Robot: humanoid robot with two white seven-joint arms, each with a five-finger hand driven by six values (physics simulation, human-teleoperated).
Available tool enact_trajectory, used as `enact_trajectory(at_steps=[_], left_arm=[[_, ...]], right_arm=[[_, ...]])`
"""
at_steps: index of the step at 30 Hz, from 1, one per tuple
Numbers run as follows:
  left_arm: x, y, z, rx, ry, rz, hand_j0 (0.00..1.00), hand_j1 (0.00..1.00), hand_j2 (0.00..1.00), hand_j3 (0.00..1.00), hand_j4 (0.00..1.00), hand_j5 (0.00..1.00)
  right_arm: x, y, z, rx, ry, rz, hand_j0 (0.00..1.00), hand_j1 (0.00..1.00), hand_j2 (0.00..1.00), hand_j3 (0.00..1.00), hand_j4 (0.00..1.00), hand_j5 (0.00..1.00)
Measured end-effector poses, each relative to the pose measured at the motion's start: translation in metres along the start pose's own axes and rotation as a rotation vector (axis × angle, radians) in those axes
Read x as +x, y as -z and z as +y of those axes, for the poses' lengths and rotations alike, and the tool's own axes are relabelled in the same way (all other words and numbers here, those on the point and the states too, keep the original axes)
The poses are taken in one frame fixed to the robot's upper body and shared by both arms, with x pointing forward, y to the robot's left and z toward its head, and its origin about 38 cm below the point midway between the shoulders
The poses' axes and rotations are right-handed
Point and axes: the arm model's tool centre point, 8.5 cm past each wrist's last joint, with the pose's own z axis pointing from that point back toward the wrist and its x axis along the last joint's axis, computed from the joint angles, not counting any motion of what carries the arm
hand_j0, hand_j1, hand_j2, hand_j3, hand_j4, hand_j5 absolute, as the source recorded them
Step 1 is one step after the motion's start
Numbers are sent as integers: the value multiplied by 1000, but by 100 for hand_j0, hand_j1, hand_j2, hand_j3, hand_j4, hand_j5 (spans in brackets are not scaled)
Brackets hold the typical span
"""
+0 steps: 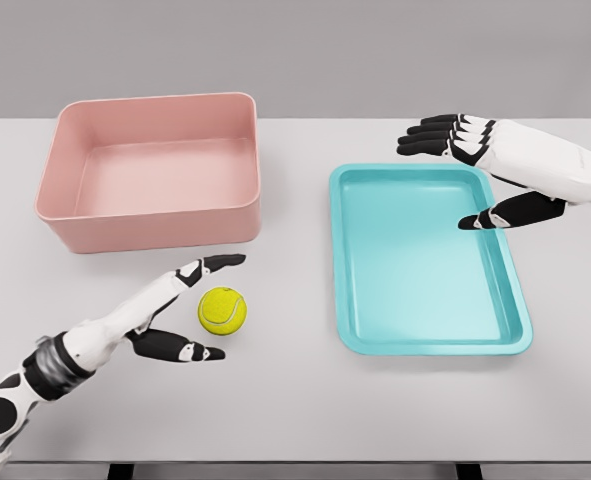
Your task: Put the tennis from the blue tray into the pink basket with both arms
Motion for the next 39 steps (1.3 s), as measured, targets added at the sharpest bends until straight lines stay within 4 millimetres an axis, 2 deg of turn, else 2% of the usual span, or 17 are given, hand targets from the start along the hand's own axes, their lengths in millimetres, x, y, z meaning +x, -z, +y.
enact_trajectory(at_steps=[5, 13, 21, 29, 36, 39], left_arm=[[-10, 10, 4, 17, -13, 35, 100, 100, 100, 100, 100, 100], [-27, 11, -15, 8, -65, 85, 100, 100, 100, 100, 100, 100], [-35, 7, -21, 6, -86, 120, 100, 100, 100, 100, 100, 100], [-39, 3, -19, -1, -77, 139, 99, 99, 99, 99, 99, 99], [-41, -1, -20, -14, -63, 154, 94, 94, 94, 94, 94, 94], [-42, -1, -19, -17, -56, 158, 86, 86, 86, 86, 86, 86]], right_arm=[[0, 0, -2, -4, 1, -3, 100, 100, 100, 100, 100, 100], [1, -2, -3, -7, 9, -5, 100, 100, 100, 100, 100, 100], [0, -5, -6, 1, -1, 4, 100, 100, 100, 100, 100, 100], [1, -6, -7, 3, -4, 7, 100, 100, 100, 100, 100, 100], [1, -7, -8, 3, -2, 6, 100, 100, 100, 100, 100, 100], [1, -8, -8, 3, -3, 8, 100, 100, 100, 100, 100, 100]])
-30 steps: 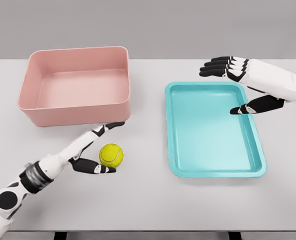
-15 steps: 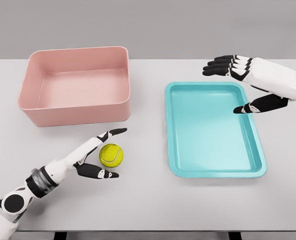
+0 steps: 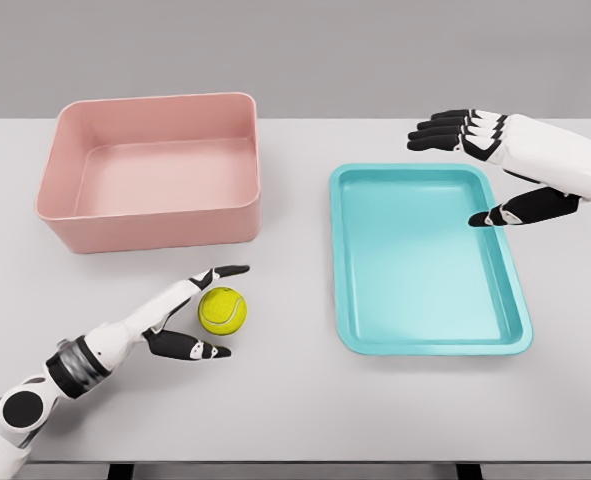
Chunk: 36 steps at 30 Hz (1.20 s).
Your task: Put the tennis from the blue tray into the pink basket with both arms
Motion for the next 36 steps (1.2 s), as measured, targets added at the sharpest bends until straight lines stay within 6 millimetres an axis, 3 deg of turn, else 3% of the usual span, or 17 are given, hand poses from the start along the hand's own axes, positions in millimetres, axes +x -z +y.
enact_trajectory(at_steps=[3, 15, 16, 17, 23, 30, 36], left_arm=[[-2, -2, -1, -3, 2, 8, 79, 79, 79, 79, 79, 79], [-6, -4, -2, -3, 3, 20, 78, 78, 78, 78, 78, 78], [-7, -4, -2, -3, 3, 21, 76, 76, 76, 76, 76, 76], [-7, -5, -3, -4, 1, 22, 67, 67, 67, 67, 67, 67], [-8, -6, -4, -2, -4, 24, 55, 55, 55, 55, 55, 55], [-5, -4, -3, -2, -7, 17, 53, 53, 53, 53, 53, 53], [11, 3, -2, -12, 6, -33, 53, 53, 53, 53, 53, 53]], right_arm=[[0, 0, 0, 0, 0, 0, 100, 100, 100, 100, 100, 100], [0, -5, -4, 5, -3, 9, 100, 100, 100, 100, 100, 100], [0, -6, -5, 5, -3, 10, 100, 100, 100, 100, 100, 100], [0, -6, -5, 6, -3, 10, 100, 100, 100, 100, 100, 100], [0, -8, -6, 6, -2, 12, 100, 100, 100, 100, 100, 100], [0, -8, -7, 6, -2, 12, 100, 100, 100, 100, 100, 100], [0, -8, -6, 6, 0, 12, 100, 100, 100, 100, 100, 100]])
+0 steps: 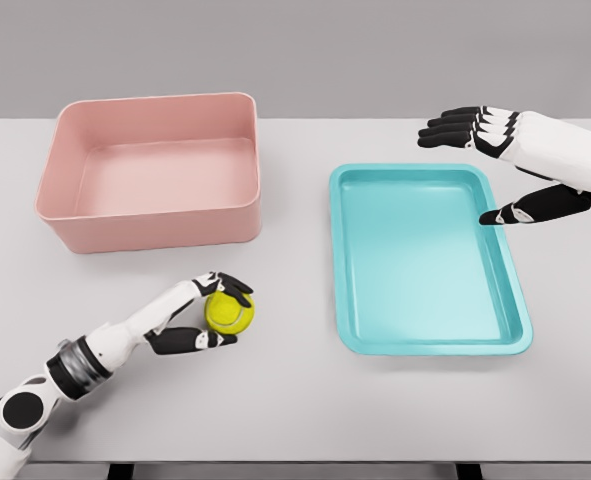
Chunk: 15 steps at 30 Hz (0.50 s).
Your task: Put the tennis from the blue tray into the pink basket with both arms
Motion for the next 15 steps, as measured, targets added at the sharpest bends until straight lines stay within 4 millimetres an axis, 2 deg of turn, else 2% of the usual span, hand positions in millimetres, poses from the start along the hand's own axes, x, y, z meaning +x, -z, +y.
enact_trajectory(at_steps=[6, 15], left_arm=[[22, 3, 5, -17, 32, -66, 53, 53, 53, 53, 53, 53], [44, 3, 18, -23, 92, -161, 52, 52, 52, 52, 52, 52]], right_arm=[[0, 0, -1, 1, -3, 1, 100, 100, 100, 100, 100, 100], [0, -3, -3, 4, -1, 4, 100, 100, 100, 100, 100, 100]])
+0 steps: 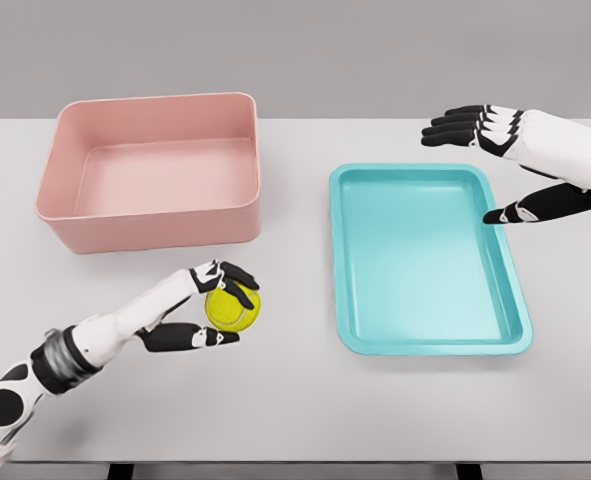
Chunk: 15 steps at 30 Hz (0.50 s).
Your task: Put the tennis from the blue tray into the pink basket with both arms
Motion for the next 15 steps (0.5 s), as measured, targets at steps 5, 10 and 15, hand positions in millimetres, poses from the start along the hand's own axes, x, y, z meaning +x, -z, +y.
enact_trajectory(at_steps=[5, 10, 15], left_arm=[[8, 3, 12, 21, 33, -40, 52, 52, 52, 52, 52, 52], [17, 13, 40, 57, 90, -83, 51, 51, 51, 51, 51, 51], [24, 18, 59, 90, 114, -108, 49, 49, 49, 49, 49, 49]], right_arm=[[0, -1, -1, 3, -1, 3, 100, 100, 100, 100, 100, 100], [0, -3, -2, 11, -4, 9, 100, 100, 100, 100, 100, 100], [0, -5, -3, 17, -7, 15, 100, 100, 100, 100, 100, 100]])
